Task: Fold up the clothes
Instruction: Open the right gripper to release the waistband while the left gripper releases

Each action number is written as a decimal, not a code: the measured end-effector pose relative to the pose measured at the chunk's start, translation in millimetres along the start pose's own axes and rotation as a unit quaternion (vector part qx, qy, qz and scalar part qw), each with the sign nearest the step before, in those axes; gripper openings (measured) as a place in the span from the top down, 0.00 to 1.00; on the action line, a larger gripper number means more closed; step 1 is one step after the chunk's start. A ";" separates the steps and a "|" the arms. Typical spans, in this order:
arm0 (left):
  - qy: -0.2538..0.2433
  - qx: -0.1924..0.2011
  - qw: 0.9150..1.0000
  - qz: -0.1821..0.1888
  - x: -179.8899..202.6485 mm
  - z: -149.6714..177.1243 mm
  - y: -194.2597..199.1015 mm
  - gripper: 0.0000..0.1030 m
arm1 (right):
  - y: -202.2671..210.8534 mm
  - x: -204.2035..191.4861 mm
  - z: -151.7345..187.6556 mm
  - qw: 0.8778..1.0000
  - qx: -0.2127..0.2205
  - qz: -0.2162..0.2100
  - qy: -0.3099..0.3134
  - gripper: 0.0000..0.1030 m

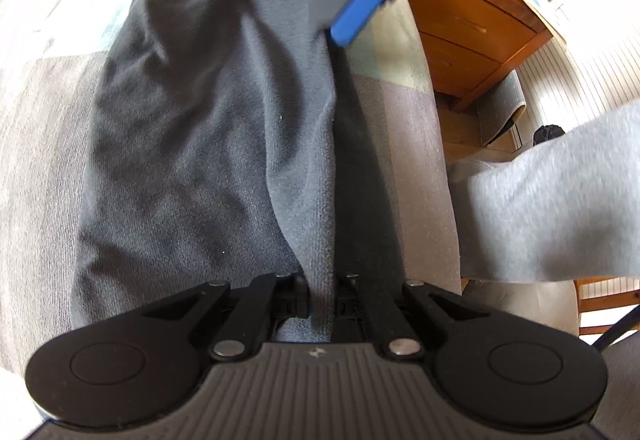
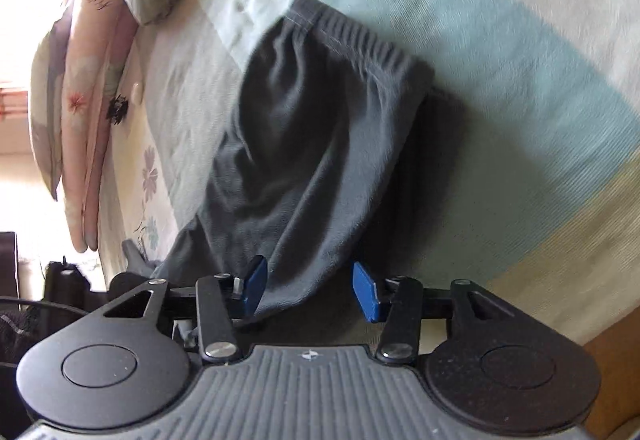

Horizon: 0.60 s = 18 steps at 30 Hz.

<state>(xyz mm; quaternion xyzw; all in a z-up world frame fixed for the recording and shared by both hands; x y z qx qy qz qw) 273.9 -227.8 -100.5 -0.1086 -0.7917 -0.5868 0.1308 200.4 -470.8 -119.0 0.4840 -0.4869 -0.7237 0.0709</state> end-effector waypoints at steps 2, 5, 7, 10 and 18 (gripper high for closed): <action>0.005 0.004 1.000 -0.006 2.9 -0.7 2.5 0.99 | -8.6 7.0 2.6 1.000 0.018 -0.006 -0.023 0.62; 0.013 0.013 1.000 -0.019 10.1 -1.1 8.5 1.00 | -18.4 12.6 0.8 0.998 0.032 0.001 -0.055 0.94; 0.018 0.019 0.999 -0.028 14.8 -1.3 12.5 1.00 | -12.2 11.8 5.5 0.998 0.038 0.000 -0.053 0.96; 0.019 0.021 0.999 -0.032 24.4 -0.6 19.7 1.00 | -9.8 3.5 11.6 0.999 0.030 0.011 -0.020 0.97; 0.017 0.002 1.000 -0.026 23.8 -4.4 -10.3 0.99 | -17.4 14.1 7.1 0.998 0.022 0.053 -0.006 0.97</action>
Point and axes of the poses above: each gripper's, at about its wrist camera, not at the fingertips, and y roughly against the way its jaws point, x to its right, z to its underside, the point moved 3 cm from there along -y, roughly the way its jaws point, and after that the axes turned 5 degrees about z, right-handed, at the moved point
